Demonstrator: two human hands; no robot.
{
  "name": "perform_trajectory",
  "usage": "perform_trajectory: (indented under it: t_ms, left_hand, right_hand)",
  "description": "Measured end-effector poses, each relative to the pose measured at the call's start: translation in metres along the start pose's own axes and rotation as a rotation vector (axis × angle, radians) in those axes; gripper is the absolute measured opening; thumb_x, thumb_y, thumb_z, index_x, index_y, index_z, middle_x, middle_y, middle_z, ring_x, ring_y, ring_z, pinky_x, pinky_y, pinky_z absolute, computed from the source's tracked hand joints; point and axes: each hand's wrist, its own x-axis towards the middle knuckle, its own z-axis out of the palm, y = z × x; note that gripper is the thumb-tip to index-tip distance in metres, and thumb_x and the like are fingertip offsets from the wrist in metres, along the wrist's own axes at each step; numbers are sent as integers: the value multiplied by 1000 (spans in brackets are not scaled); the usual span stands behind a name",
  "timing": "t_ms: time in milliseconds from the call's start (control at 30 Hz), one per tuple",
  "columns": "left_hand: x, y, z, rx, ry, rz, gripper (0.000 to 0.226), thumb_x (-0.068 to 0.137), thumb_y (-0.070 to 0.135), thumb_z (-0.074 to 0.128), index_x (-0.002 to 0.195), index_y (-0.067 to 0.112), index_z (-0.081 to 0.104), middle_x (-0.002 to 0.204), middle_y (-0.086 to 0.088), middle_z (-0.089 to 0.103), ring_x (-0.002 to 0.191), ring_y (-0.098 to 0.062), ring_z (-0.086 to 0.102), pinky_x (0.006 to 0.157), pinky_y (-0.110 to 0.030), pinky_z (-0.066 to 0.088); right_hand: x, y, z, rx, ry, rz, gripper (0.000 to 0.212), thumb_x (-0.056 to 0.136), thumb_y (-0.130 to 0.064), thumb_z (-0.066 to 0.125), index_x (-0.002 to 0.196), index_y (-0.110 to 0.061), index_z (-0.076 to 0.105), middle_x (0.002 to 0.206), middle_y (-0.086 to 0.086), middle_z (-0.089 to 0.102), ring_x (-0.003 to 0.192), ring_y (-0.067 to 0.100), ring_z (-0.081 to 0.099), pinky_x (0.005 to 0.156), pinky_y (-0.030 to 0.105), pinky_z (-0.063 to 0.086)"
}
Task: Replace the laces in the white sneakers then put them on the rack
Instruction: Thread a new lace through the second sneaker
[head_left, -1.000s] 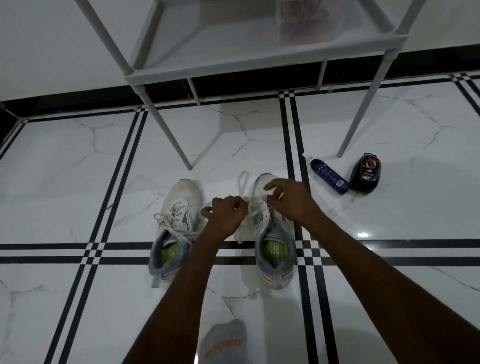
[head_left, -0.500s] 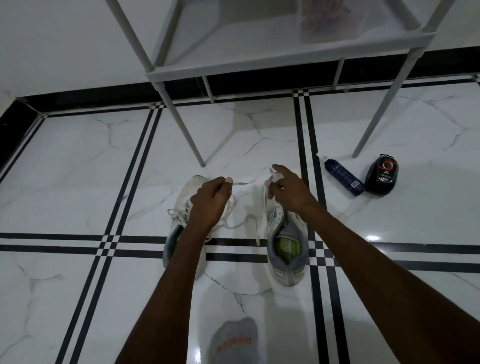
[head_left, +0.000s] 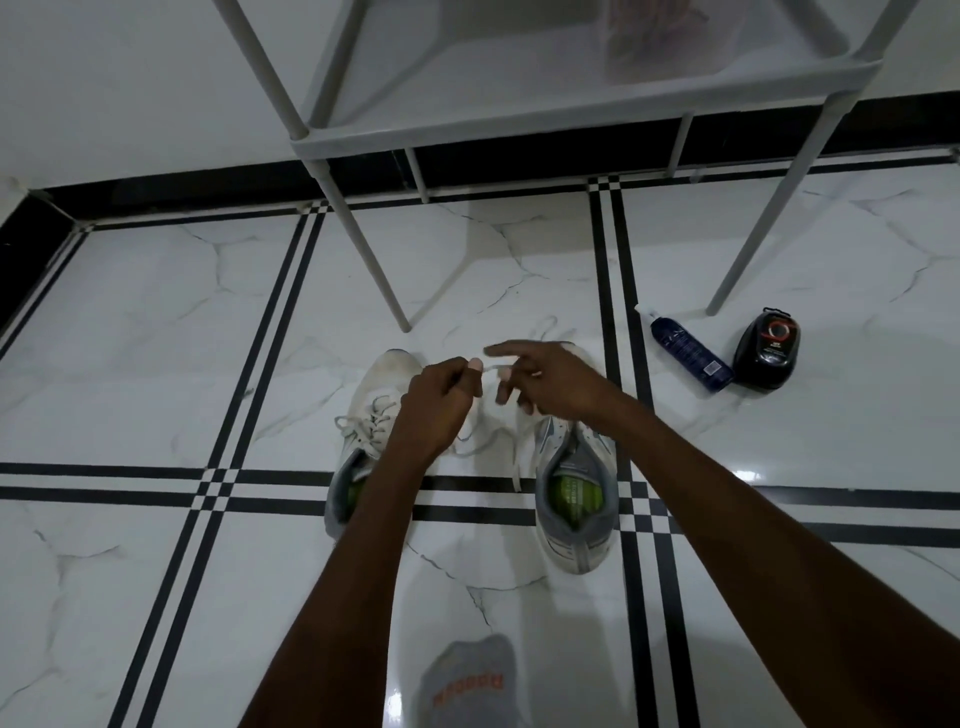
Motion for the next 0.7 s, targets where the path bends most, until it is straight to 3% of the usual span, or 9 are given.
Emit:
perform_trajectory:
  t_ms: [67,100,200,300,400,500,567,633,700]
  left_hand:
    - [1,5,2,-5,-13,18,42,105,40,46,66,29,58,56,13,59,59,-9,55,66,-30,40]
    - [1,6,2,-7,-19,22,42,105,39,46,66,28,58,56,12,58,59,-9,54,65,-30,39]
    - [-2,-1,-2,-37,-8,24,42,104,41,45,67,24,58,63,-4,58,61,-16,54,67,-34,45]
    - [-2,-6,-1,-13,-11,0,42,105,39,45,67,24,58,62,-3,56,59,-16,53,65,-31,41]
    - [0,-1,5,0,-21,1,39,105,38,45,73,25,63,65,6,61,64,-14,58,68,-32,44]
    - [0,3,6,-8,-30,19,41,106,38,45,71,24,62,64,0,61,61,-16,57,66,-30,43]
    - [0,-1,3,4,-21,13,42,106,40,45,71,24,61,66,-10,61,63,-24,59,66,-31,43]
    - [0,-3,3,15,-14,10,41,105,42,46,71,25,61,67,-13,63,66,-28,62,67,-32,45]
    - [2,1,7,27,-9,30,40,105,41,47,72,25,63,58,1,61,57,-15,59,64,-29,44]
  right_hand:
    - [1,-2,8,-68,-9,-30,18,100,-6,52,105,-5,69,78,8,73,50,5,57,51,19,44]
    - [3,1,6,-59,132,-32,19,97,0,51,99,-3,70,76,7,71,51,2,58,53,19,45]
    - [7,14,-17,81,579,23,39,93,9,50,126,-8,60,88,12,70,65,5,62,54,14,47]
    - [7,10,-15,2,261,28,57,96,-3,58,147,-23,41,93,8,73,68,8,64,53,19,50]
    - [2,1,8,-154,-80,-36,20,99,-9,57,118,-13,64,81,5,74,52,5,59,54,23,50]
    - [7,14,-2,-151,262,-53,21,96,0,53,97,-4,73,72,1,69,52,2,59,57,27,50]
    - [7,21,-18,-120,490,-43,24,96,-1,55,114,-8,70,78,2,70,60,-2,59,59,21,53]
    - [3,19,-19,-89,376,-51,48,96,-6,61,141,-19,52,84,5,73,62,-6,60,58,4,46]
    - [-1,10,-4,-182,188,-106,41,96,-12,62,134,-26,57,80,2,73,56,-7,61,55,6,45]
